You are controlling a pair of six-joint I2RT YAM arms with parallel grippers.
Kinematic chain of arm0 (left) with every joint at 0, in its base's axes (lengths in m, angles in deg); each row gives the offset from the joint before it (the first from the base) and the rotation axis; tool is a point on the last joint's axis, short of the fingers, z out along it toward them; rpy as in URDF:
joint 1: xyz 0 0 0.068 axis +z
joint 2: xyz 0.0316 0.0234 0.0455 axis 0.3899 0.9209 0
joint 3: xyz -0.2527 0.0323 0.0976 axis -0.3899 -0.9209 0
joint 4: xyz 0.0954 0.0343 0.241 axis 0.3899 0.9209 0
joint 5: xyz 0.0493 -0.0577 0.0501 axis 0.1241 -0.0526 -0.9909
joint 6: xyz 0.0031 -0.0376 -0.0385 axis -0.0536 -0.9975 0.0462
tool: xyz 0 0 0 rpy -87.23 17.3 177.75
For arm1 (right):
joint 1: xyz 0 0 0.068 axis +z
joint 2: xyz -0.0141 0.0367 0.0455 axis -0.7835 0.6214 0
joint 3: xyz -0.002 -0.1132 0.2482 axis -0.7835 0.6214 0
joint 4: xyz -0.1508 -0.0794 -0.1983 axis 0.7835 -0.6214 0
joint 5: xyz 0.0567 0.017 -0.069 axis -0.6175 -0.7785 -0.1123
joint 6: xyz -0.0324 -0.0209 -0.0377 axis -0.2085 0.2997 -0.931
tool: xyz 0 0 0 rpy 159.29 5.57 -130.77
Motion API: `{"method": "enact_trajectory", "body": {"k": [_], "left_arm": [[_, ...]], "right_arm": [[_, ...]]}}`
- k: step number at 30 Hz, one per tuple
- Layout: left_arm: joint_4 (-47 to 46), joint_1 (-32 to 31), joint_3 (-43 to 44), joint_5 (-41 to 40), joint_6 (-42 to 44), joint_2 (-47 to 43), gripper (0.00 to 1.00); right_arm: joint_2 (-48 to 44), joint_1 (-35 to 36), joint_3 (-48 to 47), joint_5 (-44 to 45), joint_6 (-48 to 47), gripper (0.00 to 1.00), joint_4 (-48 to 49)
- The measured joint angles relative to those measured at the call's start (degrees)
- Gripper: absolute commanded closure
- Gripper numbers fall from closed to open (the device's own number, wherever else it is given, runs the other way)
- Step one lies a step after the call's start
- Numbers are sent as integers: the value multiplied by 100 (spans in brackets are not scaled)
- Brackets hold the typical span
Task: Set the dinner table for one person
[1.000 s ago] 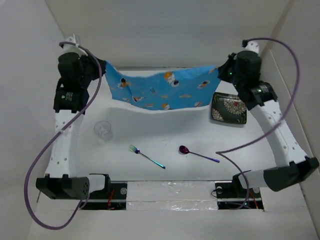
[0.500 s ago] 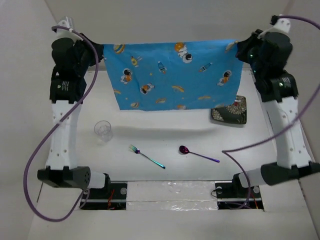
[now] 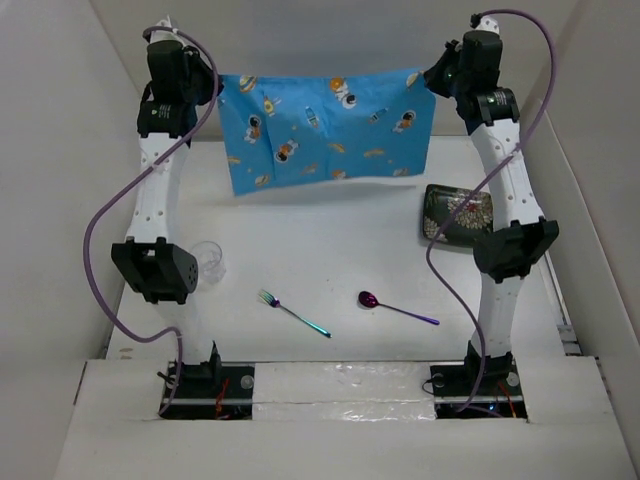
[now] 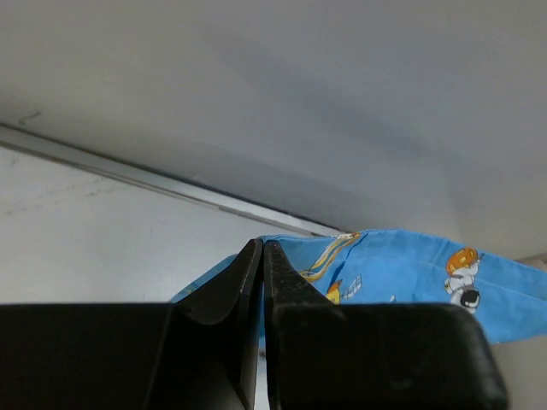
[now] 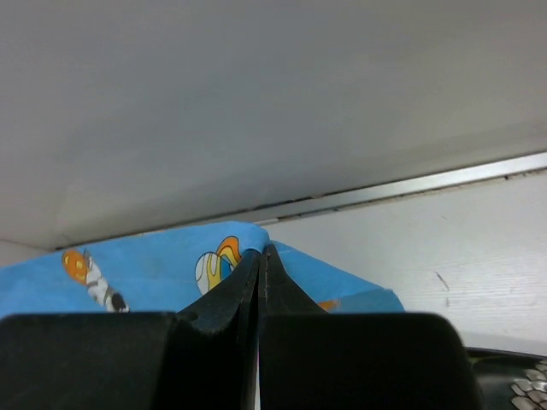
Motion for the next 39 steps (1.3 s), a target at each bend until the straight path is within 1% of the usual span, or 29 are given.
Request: {"method": "enact_trajectory", "body": {"k": [3,5,6,9,12,14,16,19,22,25,27,33,34,35,39], "left_arm": [[-76,35,144,-59,-13,-85,100],[-247,55,-92,-111,-9,-299,100],[-424,66,-417,-125,-9,-481,100],[-944,199,-1989,-87,-13,-1237,100],[-1458,522,-3779,144,-87,-1827,100],[-1665,728,-4804,343,-164,-1947,100],[-1705,833,-5617,446,-201,-1895,100],[-1810,846,-6524,632,-254,-1797,100],[-1805,815,-6926,767,-271,-1731,100],[-1832,734,-6979,793,-245,-1727,100],[-1860,678,-6996,787,-212,-1788,100],[-1696,614,-7436,780,-52,-2476,100],[-1631,614,-7503,778,-17,-2592,100],[-1576,612,-7560,772,20,-2693,100],[-1285,612,-7777,743,144,-3084,100]], "right_arm": [[-85,2,-70,-133,81,100,118],[-352,-7,332,-223,90,100,424],[-616,-20,804,-297,94,100,656],[-1403,-72,2468,-531,87,100,1274],[-1974,-111,4297,-758,85,100,1888],[-2046,-116,5270,-935,92,100,2109],[-1919,-76,6057,-1060,90,100,2186],[-1703,-74,6789,-994,98,100,2190],[-1648,-105,7062,-804,131,100,2033],[-1670,-111,7112,-636,153,100,2074],[-1775,-109,7307,-566,162,100,2151],[-2509,-87,8341,-470,205,100,2070],[-2527,-85,8358,-466,221,100,2055],[-2778,-55,8640,-461,227,99,2055],[-3471,-11,9272,-459,273,95,1921]]}}
